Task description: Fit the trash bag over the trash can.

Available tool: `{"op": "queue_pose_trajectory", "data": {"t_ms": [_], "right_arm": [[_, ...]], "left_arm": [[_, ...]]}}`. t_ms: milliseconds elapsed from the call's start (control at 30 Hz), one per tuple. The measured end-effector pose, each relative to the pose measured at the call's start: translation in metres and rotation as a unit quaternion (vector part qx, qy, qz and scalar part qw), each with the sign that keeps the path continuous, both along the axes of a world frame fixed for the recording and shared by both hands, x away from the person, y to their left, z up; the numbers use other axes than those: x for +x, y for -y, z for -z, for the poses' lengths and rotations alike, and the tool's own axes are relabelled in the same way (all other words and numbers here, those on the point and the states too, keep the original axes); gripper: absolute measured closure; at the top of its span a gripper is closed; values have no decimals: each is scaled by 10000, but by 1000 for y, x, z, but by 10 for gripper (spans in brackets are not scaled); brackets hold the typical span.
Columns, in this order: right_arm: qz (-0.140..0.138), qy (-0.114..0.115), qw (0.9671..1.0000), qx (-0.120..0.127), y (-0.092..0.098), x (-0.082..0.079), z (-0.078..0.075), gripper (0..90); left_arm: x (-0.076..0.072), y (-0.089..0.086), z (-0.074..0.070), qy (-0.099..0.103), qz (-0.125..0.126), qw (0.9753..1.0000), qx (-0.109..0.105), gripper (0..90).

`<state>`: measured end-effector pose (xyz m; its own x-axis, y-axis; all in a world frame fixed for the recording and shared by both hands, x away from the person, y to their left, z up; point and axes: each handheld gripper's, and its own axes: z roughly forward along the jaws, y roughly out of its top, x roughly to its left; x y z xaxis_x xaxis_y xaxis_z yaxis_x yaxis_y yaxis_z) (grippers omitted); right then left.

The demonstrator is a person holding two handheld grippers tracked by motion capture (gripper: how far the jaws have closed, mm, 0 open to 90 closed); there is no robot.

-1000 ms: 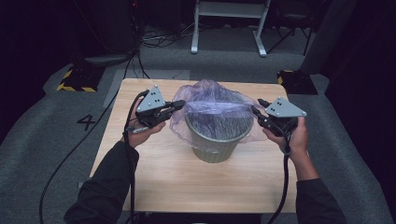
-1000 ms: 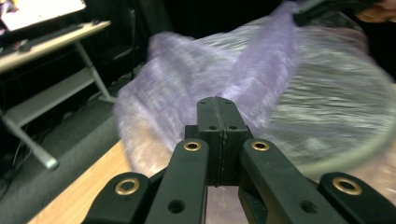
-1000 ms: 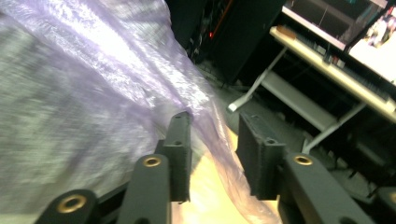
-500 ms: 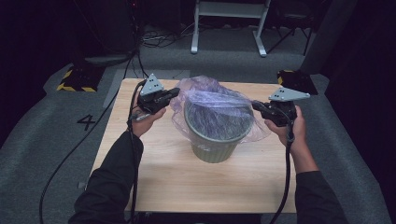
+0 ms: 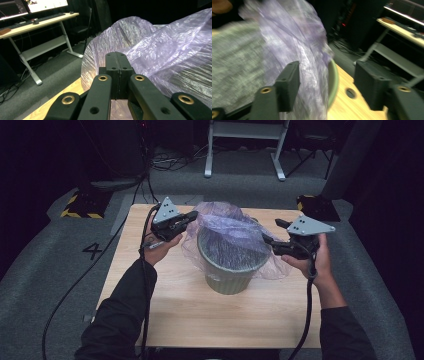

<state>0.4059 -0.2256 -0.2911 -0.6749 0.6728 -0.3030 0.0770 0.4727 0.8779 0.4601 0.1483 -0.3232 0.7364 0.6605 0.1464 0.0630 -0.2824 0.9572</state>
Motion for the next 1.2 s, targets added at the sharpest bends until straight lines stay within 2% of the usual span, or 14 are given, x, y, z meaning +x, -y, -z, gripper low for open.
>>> {"op": "queue_pose_trajectory", "data": {"t_ms": [133, 200, 333, 433, 533, 633, 700, 767, 833, 867, 933, 1033, 1167, 1200], "right_arm": [[136, -47, 9998, -163, 4, 7, 3, 634], [191, -202, 9994, -228, 7, 14, 7, 722], [249, -313, 9991, -107, 13, 21, 10, 861], [307, -403, 9987, 7, 15, 26, 10, 900], [449, -534, 9976, -25, 15, 35, 11, 900], [498, -635, 9967, 51, 18, 38, 12, 900], [536, -650, 9964, 99, 20, 37, 11, 900], [573, -648, 9962, 89, 21, 36, 11, 900], [564, -648, 9963, 100, 21, 35, 11, 900], [579, -637, 9962, 102, 21, 33, 11, 900], [574, -622, 9964, 110, 22, 31, 10, 900], [609, -637, 9961, 91, 22, 30, 10, 900], [618, -687, 9957, 72, 23, 31, 11, 897], [623, -693, 9956, 58, 23, 31, 11, 896]], "left_arm": [[5, 0, 0, -13, -9, 10000, -14, 898], [9, 2, 1, -106, 22, 9999, -20, 897], [14, 9, 3, -161, -27, 9998, 95, 873], [18, 11, 2, -236, -178, 9996, 12, 756], [15, 12, -2, -411, -202, 9989, -82, 495], [-2, 8, -11, -393, -3, 9990, -208, 258], [-16, 5, -15, -336, 239, 9988, -249, 219], [-30, 2, -17, -286, 349, 9988, -168, 165], [-50, -3, -14, -240, 600, 9977, -184, 148], [-57, -4, -12, -228, 673, 9972, -212, 147], [-76, -4, -2, -190, 836, 9963, -88, 148], [-99, 0, 22, -108, 1010, 9943, 323, 149], [-106, 7, 45, -213, 1008, 9927, 630, 154], [-105, 8, 49, -201, 916, 9931, 700, 154]]}}
